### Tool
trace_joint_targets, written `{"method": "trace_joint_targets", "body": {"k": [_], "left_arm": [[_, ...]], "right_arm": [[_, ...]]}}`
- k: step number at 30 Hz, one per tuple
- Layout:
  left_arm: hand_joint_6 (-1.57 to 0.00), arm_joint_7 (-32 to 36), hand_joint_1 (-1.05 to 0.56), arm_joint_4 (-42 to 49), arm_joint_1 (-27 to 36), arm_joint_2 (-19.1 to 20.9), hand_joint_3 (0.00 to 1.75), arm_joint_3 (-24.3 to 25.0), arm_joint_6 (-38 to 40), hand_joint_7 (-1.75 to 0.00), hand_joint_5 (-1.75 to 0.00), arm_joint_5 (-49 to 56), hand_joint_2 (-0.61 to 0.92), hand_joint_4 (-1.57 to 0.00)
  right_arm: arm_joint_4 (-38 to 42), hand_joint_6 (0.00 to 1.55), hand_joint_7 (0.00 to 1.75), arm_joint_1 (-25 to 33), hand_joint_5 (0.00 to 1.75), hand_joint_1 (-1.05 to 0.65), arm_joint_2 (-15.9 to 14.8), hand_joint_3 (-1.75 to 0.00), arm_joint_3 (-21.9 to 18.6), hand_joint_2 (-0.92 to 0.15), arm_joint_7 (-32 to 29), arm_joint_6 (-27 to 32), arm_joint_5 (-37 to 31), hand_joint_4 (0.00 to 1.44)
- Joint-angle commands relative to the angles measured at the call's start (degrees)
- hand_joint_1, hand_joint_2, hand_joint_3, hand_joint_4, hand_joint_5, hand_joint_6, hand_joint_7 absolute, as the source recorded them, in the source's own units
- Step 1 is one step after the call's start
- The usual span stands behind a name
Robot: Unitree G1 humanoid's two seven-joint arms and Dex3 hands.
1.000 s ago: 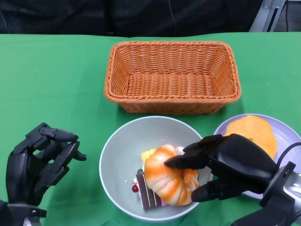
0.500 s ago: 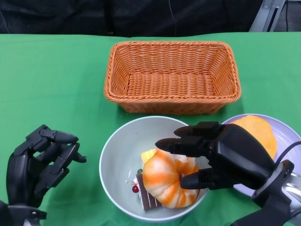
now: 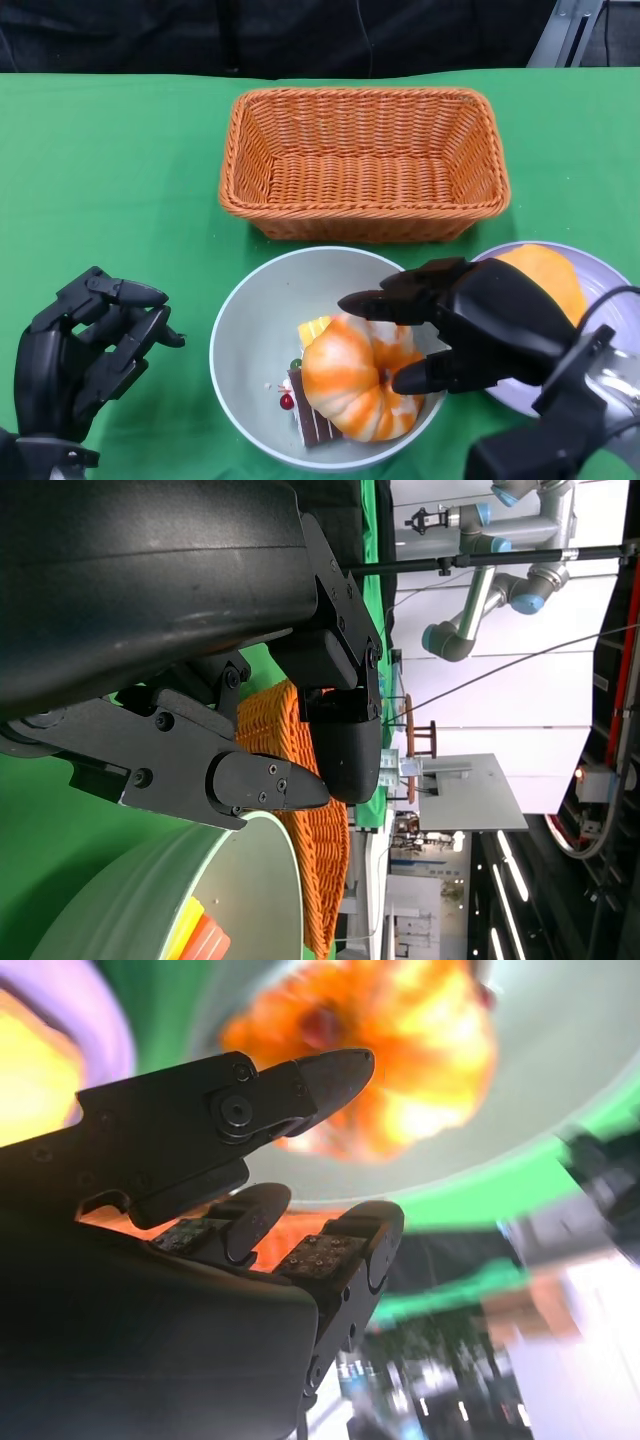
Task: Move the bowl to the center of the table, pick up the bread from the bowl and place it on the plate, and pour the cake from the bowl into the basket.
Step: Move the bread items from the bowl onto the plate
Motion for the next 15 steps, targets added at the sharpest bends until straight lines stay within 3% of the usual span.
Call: {"method": "trace_joint_targets", "body": {"k": [1,15], "left_arm": [[-0.84,-0.06,-0.21,-0.25,0.29,0.50,0.29,0.31,-0.73,-1.11,-1.38,-0.77,0.92,-0.80],[-0.83,-0.49,-0.19,-0.46,0.43,0.13,0.32,0.06,-1.18,-1.15,-1.40,-1.02,0.92,-0.80]], "right_arm": [[1.66,0.47,0.00,-1.81,0.00,-0.81,-0.29,-0.02,1.12,-0.92,2.47,2.11,-0.33,0.52],[6.07,0.40,0.00,-4.61,0.00,-0.89,1.02,-0.01,4.88,-0.92,2.98,6.09,-1.95,0.39]]}}
